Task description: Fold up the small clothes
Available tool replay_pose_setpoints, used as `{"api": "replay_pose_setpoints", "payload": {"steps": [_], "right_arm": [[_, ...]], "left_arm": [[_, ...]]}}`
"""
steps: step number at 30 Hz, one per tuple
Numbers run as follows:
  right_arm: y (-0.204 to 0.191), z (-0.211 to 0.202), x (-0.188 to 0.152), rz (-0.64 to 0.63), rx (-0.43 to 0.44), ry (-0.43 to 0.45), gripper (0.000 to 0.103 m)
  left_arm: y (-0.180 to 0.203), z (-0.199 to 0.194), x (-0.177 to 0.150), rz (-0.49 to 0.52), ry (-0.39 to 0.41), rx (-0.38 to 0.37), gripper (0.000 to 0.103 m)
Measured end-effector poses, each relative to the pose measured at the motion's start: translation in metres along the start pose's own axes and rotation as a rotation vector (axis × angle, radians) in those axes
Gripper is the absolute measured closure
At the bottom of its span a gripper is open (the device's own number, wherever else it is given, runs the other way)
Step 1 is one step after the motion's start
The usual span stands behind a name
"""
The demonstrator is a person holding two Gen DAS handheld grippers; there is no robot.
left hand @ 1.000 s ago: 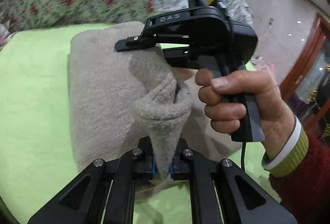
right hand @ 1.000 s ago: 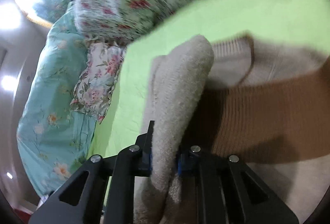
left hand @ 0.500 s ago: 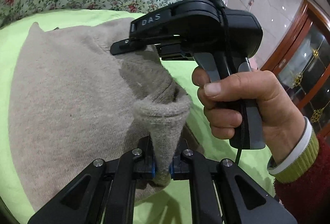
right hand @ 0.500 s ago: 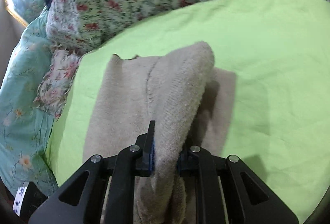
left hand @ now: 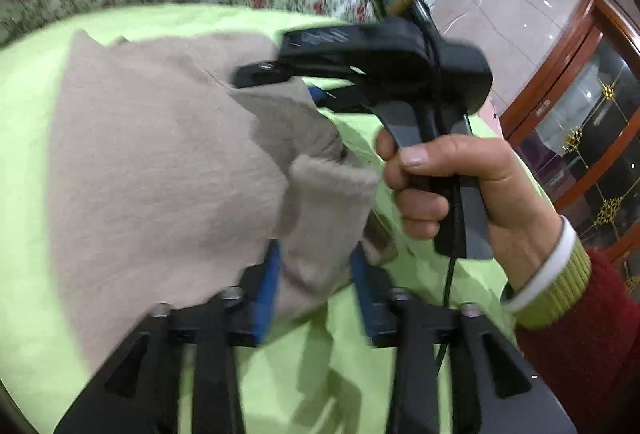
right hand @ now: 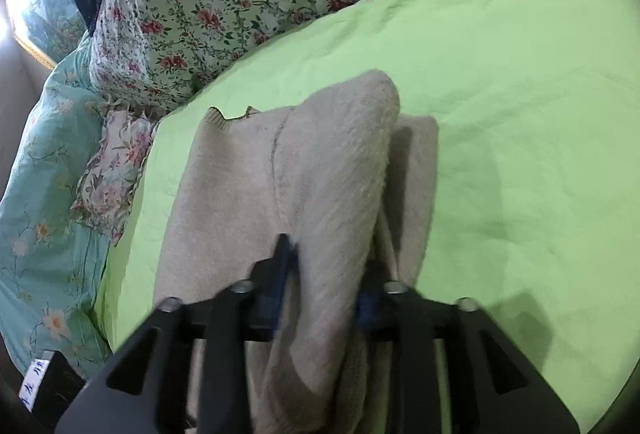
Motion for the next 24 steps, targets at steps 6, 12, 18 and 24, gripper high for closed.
{"api": "replay_pose_setpoints", "payload": {"steps": [6, 12, 18, 24], "right_arm": [[0.003, -0.041, -0.027, 0.002, 0.007, 0.069, 0.021], [0.016, -0.037, -0.043, 0.063, 0.036, 0.018, 0.021], [0.014, -0.025, -0.041, 0.062, 0.062, -0.026, 0.021], [0.020, -0.004, -0.036, 0.073, 0.018, -0.065, 0.021]], "left_arm": [[-0.068, -0.048, -0.004, -0.096, 0.089, 0.080, 0.017], [-0.137, -0.020, 0.014, -0.258, -0.012, 0.029, 0.015], [-0.147, 0.013, 0.027, -0.321, -0.073, -0.061, 0.014], [-0.151, 0.056, 0.025, -0.376, -0.153, -0.112, 0.010]]}}
Point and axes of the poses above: each gripper's, at about its wrist camera, not at the fingertips, and z roughly the way its jaws point, y to its right, x to its top, the point moved 2 cm from there along z, roughly the way its jaws point, and after that the axes turned 12 degrees about x, right-handed, at the moved point
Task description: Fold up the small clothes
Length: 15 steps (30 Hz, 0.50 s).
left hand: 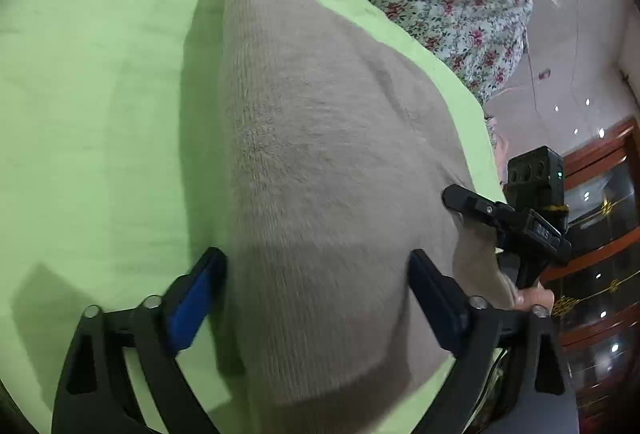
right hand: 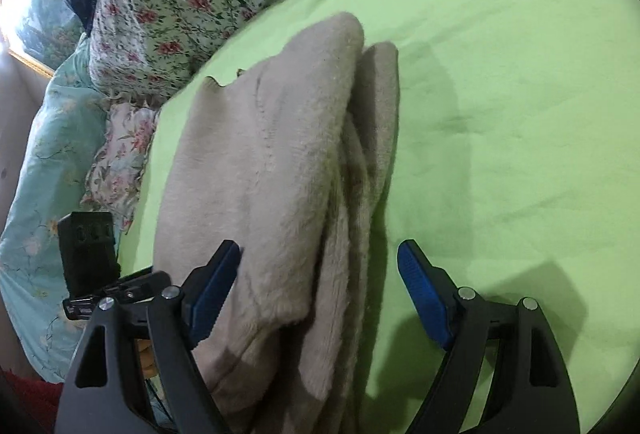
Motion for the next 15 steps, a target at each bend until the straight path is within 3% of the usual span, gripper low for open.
{"api": "replay_pose_setpoints", "payload": {"steps": [2, 3, 4, 5, 6, 8, 15], "right_arm": [[-0.002, 0.009, 0.002, -0.001, -0.006, -0.015, 0.022], [-0.007, 0.015, 0.002, -0.013, -0.013, -0.031, 0.028], [-0.010, 0.019, 0.001, -0.016, -0.006, -0.044, 0.038], [-0.013, 0.027, -0.002, 0.003, 0.011, -0.064, 0.055], [-0.017, 0.031, -0.004, 0.004, -0.001, -0.062, 0.056], [-0.034, 0.033, -0.008, -0.049, -0.035, -0.042, 0.062], [-0.110, 0.062, -0.045, -0.152, 0.096, -0.039, 0.068]], "left_arm": [[0.002, 0.001, 0.003, 0.015, 0.043, -0.005, 0.022], [0.004, 0.003, 0.004, 0.024, 0.040, -0.001, 0.035], [0.004, 0.004, 0.004, 0.029, 0.035, 0.004, 0.043], [0.004, 0.002, 0.003, 0.037, 0.043, 0.008, 0.046], [0.003, -0.002, 0.002, 0.046, 0.049, 0.003, 0.052], [0.003, -0.016, -0.002, 0.057, 0.060, -0.014, 0.055], [-0.036, -0.117, -0.035, 0.075, 0.184, 0.005, 0.056]]}}
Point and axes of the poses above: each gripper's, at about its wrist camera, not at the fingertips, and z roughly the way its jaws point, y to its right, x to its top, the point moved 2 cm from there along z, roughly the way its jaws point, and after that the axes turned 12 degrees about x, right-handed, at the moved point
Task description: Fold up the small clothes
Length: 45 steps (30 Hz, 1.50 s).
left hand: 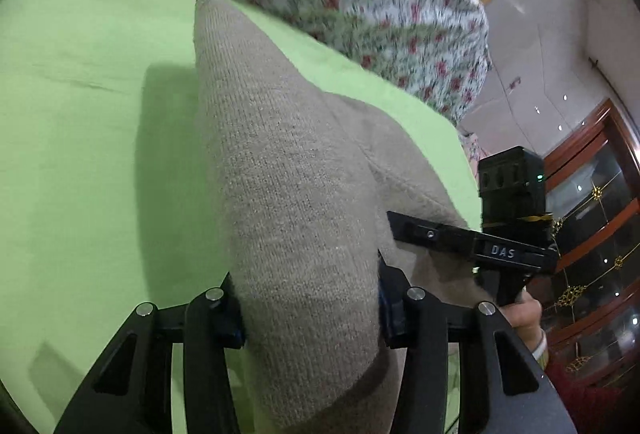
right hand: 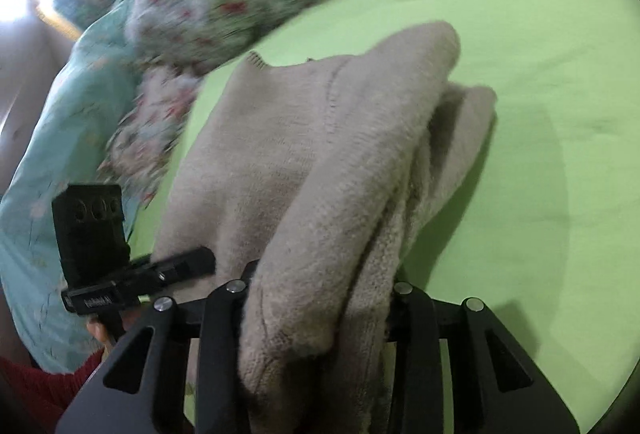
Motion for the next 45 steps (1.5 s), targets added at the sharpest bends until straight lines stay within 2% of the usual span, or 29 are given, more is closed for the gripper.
{"api": "replay_pose_setpoints", "payload": {"steps": [4, 7, 11, 13, 15, 17, 19, 21, 29, 33, 37, 38, 39, 40, 41, 42, 44, 45], "right_arm": [[-0.048, 0.047, -0.017, -0.068, 0.090, -0.024, 0.068], [-0.069, 0.081, -0.021, -0.078, 0.135, -0.066, 0.068], [-0.077, 0.120, -0.026, -0.063, 0.146, -0.122, 0.068], [-0.074, 0.129, -0.030, -0.040, 0.142, -0.122, 0.066], [-0.066, 0.129, -0.032, 0.005, 0.141, -0.119, 0.056], [-0.056, 0.126, -0.037, 0.046, 0.133, -0.119, 0.049], [-0.052, 0.121, -0.039, 0.061, 0.133, -0.114, 0.048], [-0.050, 0.113, -0.041, 0.056, 0.104, -0.103, 0.043], [-0.049, 0.086, -0.028, 0.035, 0.025, -0.051, 0.038], [-0.050, 0.088, 0.002, 0.019, 0.008, -0.008, 0.038], [-0.043, 0.103, 0.035, 0.037, 0.010, 0.046, 0.038], [-0.043, 0.110, 0.040, 0.037, 0.013, 0.035, 0.041], [-0.042, 0.121, 0.045, 0.032, 0.018, -0.005, 0.062], [-0.045, 0.127, 0.047, 0.020, -0.009, -0.023, 0.079], [-0.047, 0.125, 0.049, 0.000, -0.034, -0.006, 0.090], [-0.050, 0.119, 0.051, -0.021, -0.034, 0.032, 0.093], [-0.050, 0.097, 0.050, -0.012, 0.036, 0.144, 0.094], [-0.044, 0.089, 0.046, 0.014, 0.020, 0.176, 0.094]], "left_arm": [[-0.047, -0.057, -0.024, -0.017, 0.044, 0.067, 0.056], [-0.080, -0.083, -0.041, -0.048, 0.049, 0.099, 0.056], [-0.122, -0.086, -0.069, -0.111, 0.016, 0.146, 0.055], [-0.133, -0.082, -0.081, -0.135, 0.003, 0.153, 0.049], [-0.137, -0.082, -0.088, -0.152, 0.015, 0.152, 0.042], [-0.140, -0.087, -0.092, -0.154, 0.030, 0.154, 0.039], [-0.138, -0.088, -0.091, -0.154, 0.033, 0.174, 0.032], [-0.140, -0.093, -0.091, -0.155, 0.049, 0.187, 0.032], [-0.154, -0.114, -0.074, -0.217, 0.118, 0.258, 0.027], [-0.168, -0.120, -0.060, -0.247, 0.148, 0.304, 0.027], [-0.177, -0.112, -0.048, -0.275, 0.136, 0.338, 0.030], [-0.177, -0.109, -0.046, -0.270, 0.134, 0.352, 0.031], [-0.176, -0.107, -0.044, -0.262, 0.133, 0.359, 0.038], [-0.173, -0.105, -0.042, -0.252, 0.131, 0.364, 0.046], [-0.170, -0.103, -0.039, -0.240, 0.129, 0.375, 0.049], [-0.167, -0.102, -0.038, -0.228, 0.128, 0.395, 0.049], [-0.162, -0.098, -0.034, -0.196, 0.125, 0.433, 0.049], [-0.160, -0.095, -0.034, -0.182, 0.122, 0.444, 0.049]]}}
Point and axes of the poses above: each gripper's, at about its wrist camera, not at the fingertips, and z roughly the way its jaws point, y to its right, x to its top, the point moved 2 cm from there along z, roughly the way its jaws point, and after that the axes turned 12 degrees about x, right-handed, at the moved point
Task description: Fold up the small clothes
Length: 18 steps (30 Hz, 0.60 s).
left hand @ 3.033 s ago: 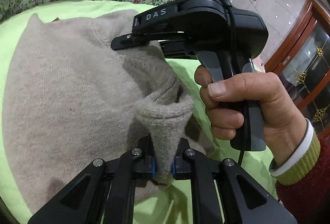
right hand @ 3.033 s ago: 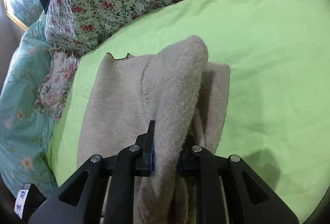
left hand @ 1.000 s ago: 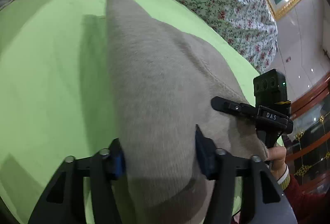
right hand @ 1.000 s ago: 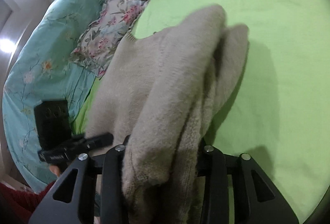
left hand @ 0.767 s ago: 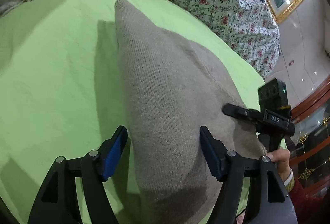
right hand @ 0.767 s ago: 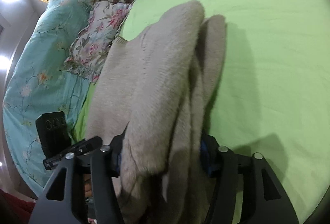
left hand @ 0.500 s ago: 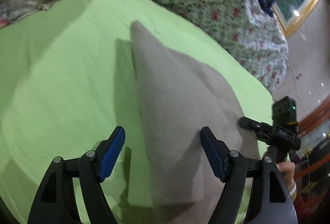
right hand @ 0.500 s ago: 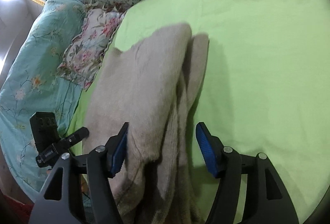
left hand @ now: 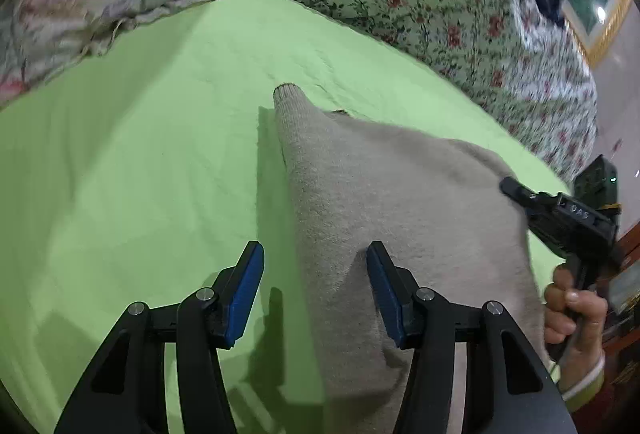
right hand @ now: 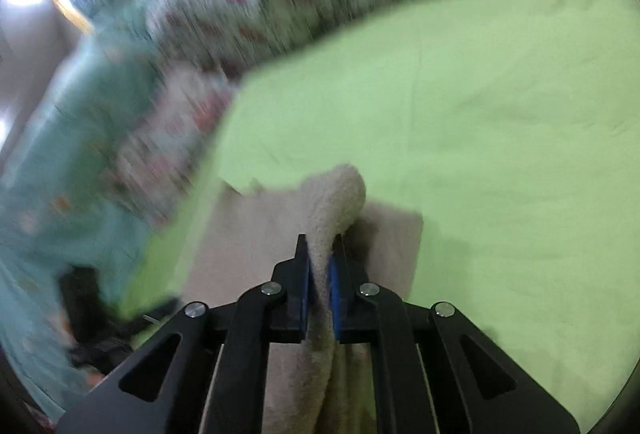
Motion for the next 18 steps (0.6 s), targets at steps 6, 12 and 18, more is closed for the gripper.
{"api": "replay_pose_setpoints", "payload": {"steps": [6, 12, 18], "right_arm": [[0.036, 0.004, -0.019, 0.114, -0.056, -0.047, 0.090], [0.003, -0.029, -0.038, 0.059, -0.032, -0.045, 0.067], [-0.028, -0.064, -0.091, -0.023, -0.025, -0.071, 0.060]], "left_arm": [[0.027, 0.002, -0.001, 0.118, 0.020, 0.121, 0.047], [0.011, -0.034, -0.028, 0.103, 0.027, 0.094, 0.045], [-0.003, -0.082, -0.100, 0.128, 0.048, 0.013, 0.045]]}}
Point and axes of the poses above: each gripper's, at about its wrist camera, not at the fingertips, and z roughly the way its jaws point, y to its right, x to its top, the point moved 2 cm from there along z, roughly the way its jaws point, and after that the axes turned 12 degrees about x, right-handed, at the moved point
